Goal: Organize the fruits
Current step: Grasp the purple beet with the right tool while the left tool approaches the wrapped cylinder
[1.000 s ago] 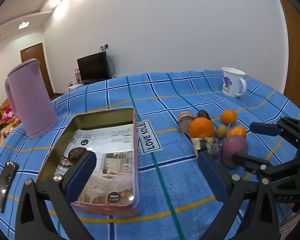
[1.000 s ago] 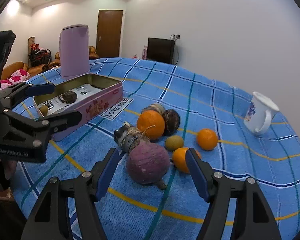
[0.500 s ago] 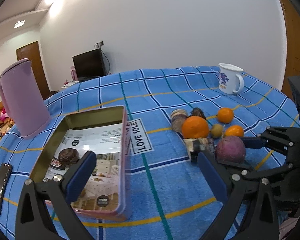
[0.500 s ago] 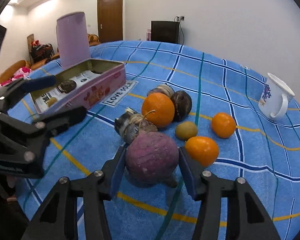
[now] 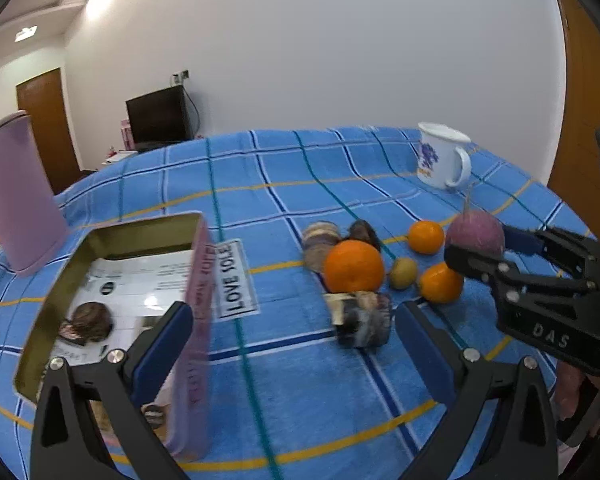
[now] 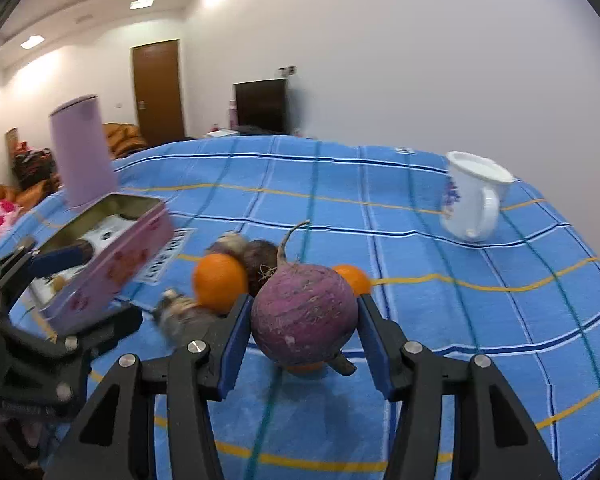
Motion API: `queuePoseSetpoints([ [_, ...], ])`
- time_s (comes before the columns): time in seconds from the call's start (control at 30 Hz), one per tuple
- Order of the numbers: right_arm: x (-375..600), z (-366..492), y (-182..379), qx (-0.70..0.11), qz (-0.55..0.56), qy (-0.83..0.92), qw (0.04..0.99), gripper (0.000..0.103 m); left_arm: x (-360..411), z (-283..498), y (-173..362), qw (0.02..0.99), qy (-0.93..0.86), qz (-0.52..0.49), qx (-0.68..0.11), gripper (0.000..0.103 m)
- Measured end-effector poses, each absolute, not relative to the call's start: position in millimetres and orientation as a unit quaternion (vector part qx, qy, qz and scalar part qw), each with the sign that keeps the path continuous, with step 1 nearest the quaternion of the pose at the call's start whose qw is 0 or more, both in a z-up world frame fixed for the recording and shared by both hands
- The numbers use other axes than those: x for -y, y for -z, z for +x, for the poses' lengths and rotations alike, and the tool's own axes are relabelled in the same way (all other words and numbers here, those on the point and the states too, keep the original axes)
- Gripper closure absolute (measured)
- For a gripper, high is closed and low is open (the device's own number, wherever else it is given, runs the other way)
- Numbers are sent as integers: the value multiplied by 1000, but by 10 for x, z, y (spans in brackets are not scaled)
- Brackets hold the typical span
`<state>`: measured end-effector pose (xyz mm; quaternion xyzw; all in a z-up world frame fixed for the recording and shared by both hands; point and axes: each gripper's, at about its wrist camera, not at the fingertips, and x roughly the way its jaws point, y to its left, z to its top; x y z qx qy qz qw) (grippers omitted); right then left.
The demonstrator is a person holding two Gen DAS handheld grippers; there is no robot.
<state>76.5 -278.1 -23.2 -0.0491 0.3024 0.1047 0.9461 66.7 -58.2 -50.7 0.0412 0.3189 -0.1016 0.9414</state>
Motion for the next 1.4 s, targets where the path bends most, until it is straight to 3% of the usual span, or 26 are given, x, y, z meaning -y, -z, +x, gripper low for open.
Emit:
queuePoseSetpoints([
  [0.2,2827,803,247,-300,-38,-96,948,49,791,835,630,922,136,47,-359,16],
  [0.27,2827,817,258,-302,-37,-99,948,49,835,897,662,916,142,49,-371,26],
  [0.4,2831,821,265,-304,-34,-107,946,49,900,991,738,902,166,45,-397,54],
  [0.43,2826,824,265,-304,-34,-108,946,49,895,995,741,900,173,37,-399,56],
  [1.4,2734,681,197,-265,-50,-158,950,49,619,736,495,946,117,-1,-303,57],
])
